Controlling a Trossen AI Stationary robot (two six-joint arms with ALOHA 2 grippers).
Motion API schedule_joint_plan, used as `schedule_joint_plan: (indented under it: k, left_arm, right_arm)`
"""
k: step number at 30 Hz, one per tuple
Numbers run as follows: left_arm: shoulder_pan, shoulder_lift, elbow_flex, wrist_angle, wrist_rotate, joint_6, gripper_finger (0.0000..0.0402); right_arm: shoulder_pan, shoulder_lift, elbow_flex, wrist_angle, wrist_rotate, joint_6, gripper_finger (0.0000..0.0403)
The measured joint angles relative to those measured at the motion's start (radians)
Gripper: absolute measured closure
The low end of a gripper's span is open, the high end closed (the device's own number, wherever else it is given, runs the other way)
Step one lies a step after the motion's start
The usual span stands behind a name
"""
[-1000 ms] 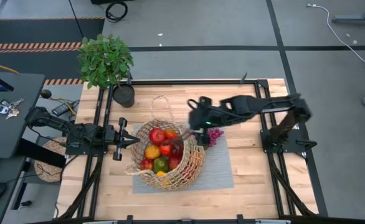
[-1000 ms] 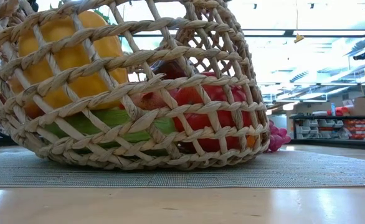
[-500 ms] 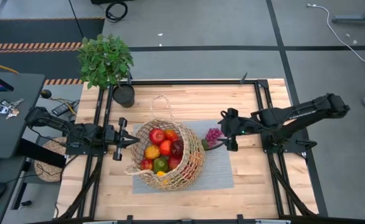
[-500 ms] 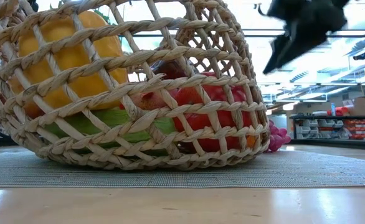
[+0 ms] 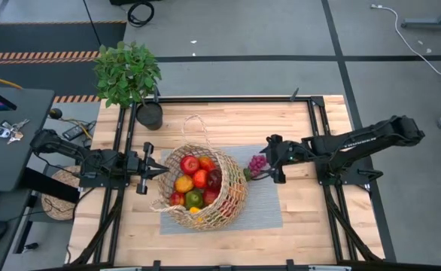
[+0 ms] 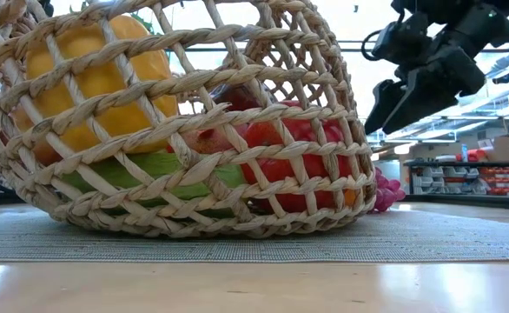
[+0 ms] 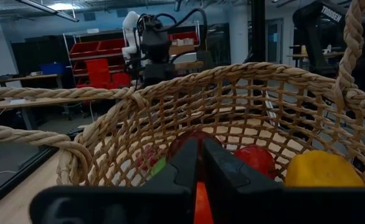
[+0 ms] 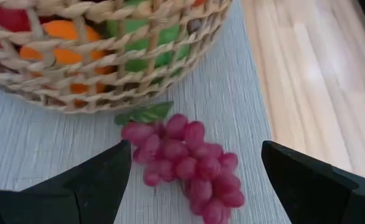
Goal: Build produce basket
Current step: Put the grapes into the brown basket
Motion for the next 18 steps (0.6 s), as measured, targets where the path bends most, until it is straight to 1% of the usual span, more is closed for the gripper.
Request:
schedule_joint_plan:
  k: [2,6,8,9,12,15,18]
  left_arm:
    - [0.000,0.000,0.000,0.000,0.000,0.000,0.0373]
    - [0.000,0.000,0.000,0.000,0.000,0.000,0.0368]
    - [0.000,0.000,0.000,0.000,0.000,0.000,0.0366]
    - [0.000,0.000,0.000,-0.001,0.000,0.000,0.0366]
    - [0.000,0.000,0.000,0.000,0.000,0.000,0.0369]
    - [0.000,0.000,0.000,0.000,0.000,0.000,0.0373]
    - [0.000,0.000,0.000,0.000,0.000,0.000,0.0374]
  right_arm:
    - [-0.009,0.015,0.000,0.040,-0.016,0.000,0.0039]
    - [-0.016,0.035,0.000,0.090,-0.103,0.019,0.0031]
    - [-0.013,0.036,-0.012,0.109,-0.121,0.023,0.0029]
    - [-0.012,0.036,-0.033,0.162,-0.114,0.012,0.0028]
    - [-0.010,0.034,-0.123,0.402,-0.074,-0.071,0.0030]
    - [-0.018,0.034,-0.186,0.521,-0.079,-0.104,0.0034]
    - [-0.024,0.034,-0.222,0.589,-0.126,-0.090,0.0038]
